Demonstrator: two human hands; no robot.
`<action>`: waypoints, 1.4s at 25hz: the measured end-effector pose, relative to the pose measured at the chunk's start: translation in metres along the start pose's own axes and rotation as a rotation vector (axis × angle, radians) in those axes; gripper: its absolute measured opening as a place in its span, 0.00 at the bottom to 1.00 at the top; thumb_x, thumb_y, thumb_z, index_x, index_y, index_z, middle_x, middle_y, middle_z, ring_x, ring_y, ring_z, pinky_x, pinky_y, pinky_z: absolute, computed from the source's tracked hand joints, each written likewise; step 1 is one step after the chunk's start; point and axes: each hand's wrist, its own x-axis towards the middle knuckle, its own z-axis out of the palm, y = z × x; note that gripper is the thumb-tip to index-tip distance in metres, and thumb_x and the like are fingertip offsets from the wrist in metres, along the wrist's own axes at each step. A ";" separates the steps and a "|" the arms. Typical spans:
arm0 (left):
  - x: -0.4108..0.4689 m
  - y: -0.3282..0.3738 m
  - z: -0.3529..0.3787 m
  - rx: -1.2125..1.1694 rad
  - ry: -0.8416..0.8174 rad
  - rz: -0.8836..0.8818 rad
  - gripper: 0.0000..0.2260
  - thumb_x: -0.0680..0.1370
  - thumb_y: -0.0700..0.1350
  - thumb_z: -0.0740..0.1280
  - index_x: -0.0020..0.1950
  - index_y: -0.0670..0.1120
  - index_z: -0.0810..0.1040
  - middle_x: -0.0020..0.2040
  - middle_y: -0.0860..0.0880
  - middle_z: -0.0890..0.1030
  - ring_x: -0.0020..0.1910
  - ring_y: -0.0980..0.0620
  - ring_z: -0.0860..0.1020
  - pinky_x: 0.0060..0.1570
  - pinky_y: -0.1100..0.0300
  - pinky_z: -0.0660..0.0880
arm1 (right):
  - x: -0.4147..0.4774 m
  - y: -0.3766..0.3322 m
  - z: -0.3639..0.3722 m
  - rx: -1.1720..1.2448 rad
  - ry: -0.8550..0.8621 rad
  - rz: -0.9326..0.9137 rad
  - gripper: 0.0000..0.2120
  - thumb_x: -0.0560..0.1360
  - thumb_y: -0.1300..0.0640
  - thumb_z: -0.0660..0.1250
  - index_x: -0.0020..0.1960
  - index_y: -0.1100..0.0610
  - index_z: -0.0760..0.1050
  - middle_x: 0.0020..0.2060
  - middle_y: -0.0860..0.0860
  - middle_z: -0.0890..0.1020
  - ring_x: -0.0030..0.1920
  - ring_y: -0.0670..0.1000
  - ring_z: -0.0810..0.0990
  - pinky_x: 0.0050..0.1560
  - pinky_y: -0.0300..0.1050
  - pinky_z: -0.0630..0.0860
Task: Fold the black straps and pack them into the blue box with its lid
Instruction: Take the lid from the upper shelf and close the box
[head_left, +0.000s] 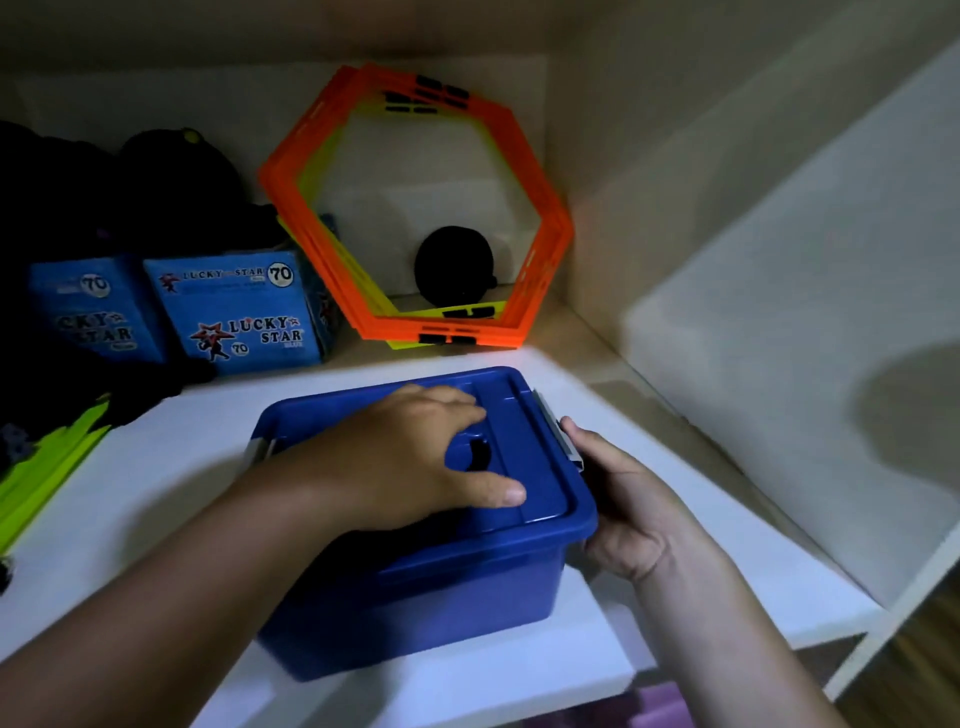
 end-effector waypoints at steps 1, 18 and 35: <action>0.001 0.000 0.000 0.002 -0.002 -0.001 0.41 0.71 0.70 0.66 0.79 0.55 0.62 0.80 0.59 0.59 0.78 0.59 0.55 0.69 0.65 0.52 | 0.004 -0.001 0.000 -0.015 -0.009 -0.004 0.46 0.66 0.50 0.82 0.77 0.57 0.65 0.56 0.55 0.59 0.59 0.50 0.55 0.76 0.41 0.48; -0.052 -0.022 -0.011 -0.109 0.356 -0.074 0.38 0.66 0.76 0.61 0.74 0.63 0.68 0.73 0.66 0.66 0.67 0.68 0.62 0.65 0.68 0.59 | -0.055 -0.013 0.049 -1.151 0.397 -0.713 0.26 0.69 0.36 0.73 0.62 0.47 0.80 0.57 0.44 0.85 0.53 0.43 0.84 0.50 0.51 0.83; -0.131 -0.062 0.056 -0.307 0.616 -0.367 0.53 0.54 0.84 0.59 0.76 0.65 0.62 0.75 0.62 0.66 0.73 0.58 0.67 0.67 0.60 0.68 | -0.082 0.017 0.044 -1.421 0.267 -0.614 0.56 0.47 0.21 0.73 0.73 0.36 0.69 0.60 0.34 0.82 0.57 0.32 0.81 0.55 0.38 0.80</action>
